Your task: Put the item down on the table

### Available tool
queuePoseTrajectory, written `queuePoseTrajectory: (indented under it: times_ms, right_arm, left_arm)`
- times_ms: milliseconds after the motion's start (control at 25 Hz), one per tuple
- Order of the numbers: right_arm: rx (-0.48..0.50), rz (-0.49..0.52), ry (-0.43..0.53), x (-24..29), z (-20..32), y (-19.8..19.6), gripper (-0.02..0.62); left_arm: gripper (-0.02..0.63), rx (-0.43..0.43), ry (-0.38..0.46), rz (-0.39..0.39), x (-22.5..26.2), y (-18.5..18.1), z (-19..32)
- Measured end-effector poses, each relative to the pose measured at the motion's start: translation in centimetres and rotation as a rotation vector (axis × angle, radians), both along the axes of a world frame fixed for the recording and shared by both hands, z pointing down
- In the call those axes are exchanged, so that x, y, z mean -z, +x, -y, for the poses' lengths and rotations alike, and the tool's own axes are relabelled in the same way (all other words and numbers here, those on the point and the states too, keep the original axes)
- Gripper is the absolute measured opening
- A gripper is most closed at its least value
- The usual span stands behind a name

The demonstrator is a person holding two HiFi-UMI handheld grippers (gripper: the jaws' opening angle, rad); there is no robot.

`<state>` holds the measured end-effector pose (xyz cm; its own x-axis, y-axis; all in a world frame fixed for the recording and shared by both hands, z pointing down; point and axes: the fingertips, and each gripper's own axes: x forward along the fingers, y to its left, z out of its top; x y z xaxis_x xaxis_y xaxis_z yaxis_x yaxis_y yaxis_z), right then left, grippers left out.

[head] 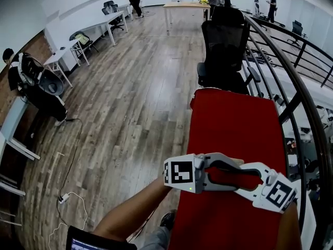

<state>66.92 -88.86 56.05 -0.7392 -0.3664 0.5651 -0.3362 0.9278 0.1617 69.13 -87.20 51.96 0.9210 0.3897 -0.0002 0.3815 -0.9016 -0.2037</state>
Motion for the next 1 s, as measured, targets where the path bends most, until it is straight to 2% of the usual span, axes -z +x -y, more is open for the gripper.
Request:
queuePoseTrajectory:
  times_ms: [320,440,720,1000]
  right_arm:
    - [0.015,0.039,0.084,4.8,-4.1,-2.1,0.129]
    - [0.039,0.025,0.139,7.2,-5.9,-3.1,0.104]
    - [0.047,0.043,0.222,12.1,-9.8,-4.3,0.066]
    - [0.057,0.032,0.289,15.4,-14.5,-6.4,0.054]
  left_arm:
    - [0.120,0.052,-0.005,-0.050,4.6,-2.2,-4.3]
    - [0.100,0.066,0.003,-0.082,6.9,-3.2,-6.1]
    - [0.012,0.103,0.048,-0.121,11.2,-4.4,-10.8]
    - [0.005,0.142,0.039,-0.164,14.3,-6.6,-15.5]
